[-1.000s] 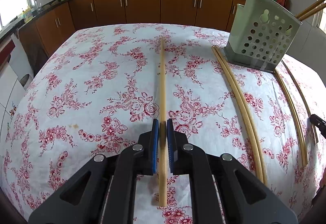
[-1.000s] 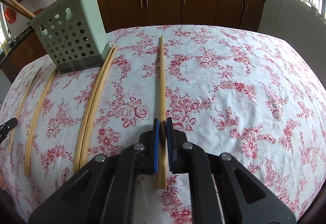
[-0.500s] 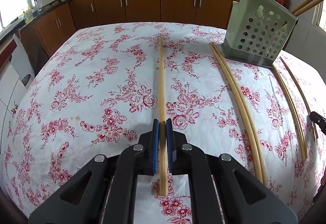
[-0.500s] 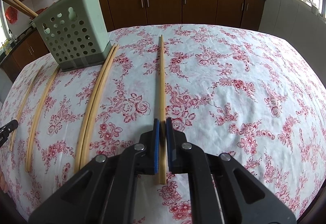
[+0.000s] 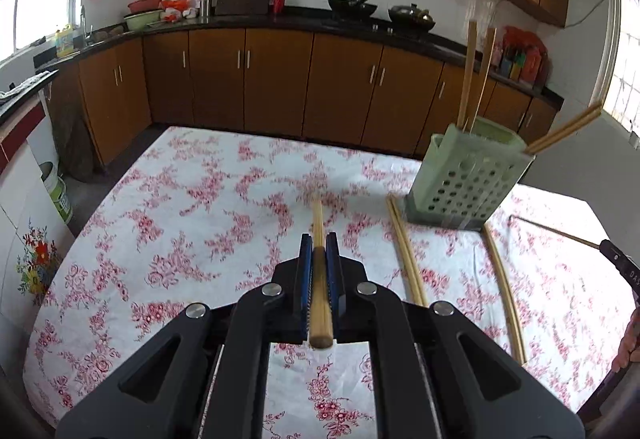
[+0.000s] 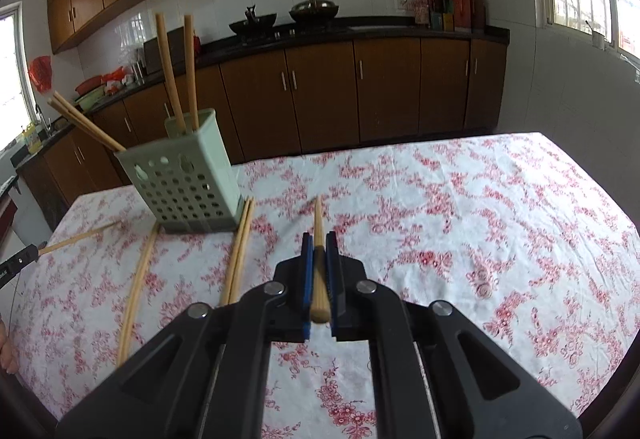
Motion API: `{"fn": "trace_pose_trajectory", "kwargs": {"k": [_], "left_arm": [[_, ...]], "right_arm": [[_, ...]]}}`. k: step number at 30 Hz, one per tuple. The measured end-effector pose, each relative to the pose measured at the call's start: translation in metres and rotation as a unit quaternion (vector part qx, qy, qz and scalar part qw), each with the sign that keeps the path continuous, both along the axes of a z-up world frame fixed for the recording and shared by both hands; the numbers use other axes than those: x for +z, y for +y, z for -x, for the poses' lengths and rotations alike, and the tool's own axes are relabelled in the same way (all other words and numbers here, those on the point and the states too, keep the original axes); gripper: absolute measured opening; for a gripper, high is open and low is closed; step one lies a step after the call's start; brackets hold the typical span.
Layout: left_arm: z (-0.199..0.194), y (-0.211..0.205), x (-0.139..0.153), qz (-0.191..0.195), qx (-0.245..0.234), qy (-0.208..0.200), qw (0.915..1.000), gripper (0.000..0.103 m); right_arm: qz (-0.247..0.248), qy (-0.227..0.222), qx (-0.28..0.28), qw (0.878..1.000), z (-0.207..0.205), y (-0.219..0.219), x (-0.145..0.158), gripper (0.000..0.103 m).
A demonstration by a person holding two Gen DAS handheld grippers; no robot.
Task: Organize utensils
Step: 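Carry the left tool's chopstick over the green holder and open it while the right tool drops its own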
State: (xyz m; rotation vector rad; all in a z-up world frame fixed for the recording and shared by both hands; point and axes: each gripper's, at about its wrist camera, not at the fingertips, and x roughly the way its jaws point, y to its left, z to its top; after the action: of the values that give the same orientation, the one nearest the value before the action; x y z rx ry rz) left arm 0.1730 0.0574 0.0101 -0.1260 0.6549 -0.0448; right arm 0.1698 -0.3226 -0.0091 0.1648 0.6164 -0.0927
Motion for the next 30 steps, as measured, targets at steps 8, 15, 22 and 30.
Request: {"fn": "trace_pose_trajectory", "kwargs": {"k": [8, 15, 22, 30], "left_arm": [[-0.008, 0.004, 0.045, 0.024, 0.007, -0.056, 0.9981, 0.007], [-0.010, -0.001, 0.055, 0.017, -0.003, -0.067, 0.9976, 0.007], [0.003, -0.014, 0.090, 0.028, -0.050, -0.092, 0.9941, 0.007], [0.008, -0.046, 0.136, 0.070, -0.104, -0.129, 0.9838, 0.007]], "right_arm": [[0.000, -0.060, 0.005, 0.998, 0.006, 0.000, 0.043, 0.008], [0.010, -0.073, 0.015, 0.997, 0.002, 0.008, 0.054, 0.007], [-0.029, -0.102, 0.063, 0.992, 0.010, 0.016, 0.101, 0.007], [-0.071, -0.160, 0.116, 0.978, 0.019, 0.027, 0.159, 0.007]]}}
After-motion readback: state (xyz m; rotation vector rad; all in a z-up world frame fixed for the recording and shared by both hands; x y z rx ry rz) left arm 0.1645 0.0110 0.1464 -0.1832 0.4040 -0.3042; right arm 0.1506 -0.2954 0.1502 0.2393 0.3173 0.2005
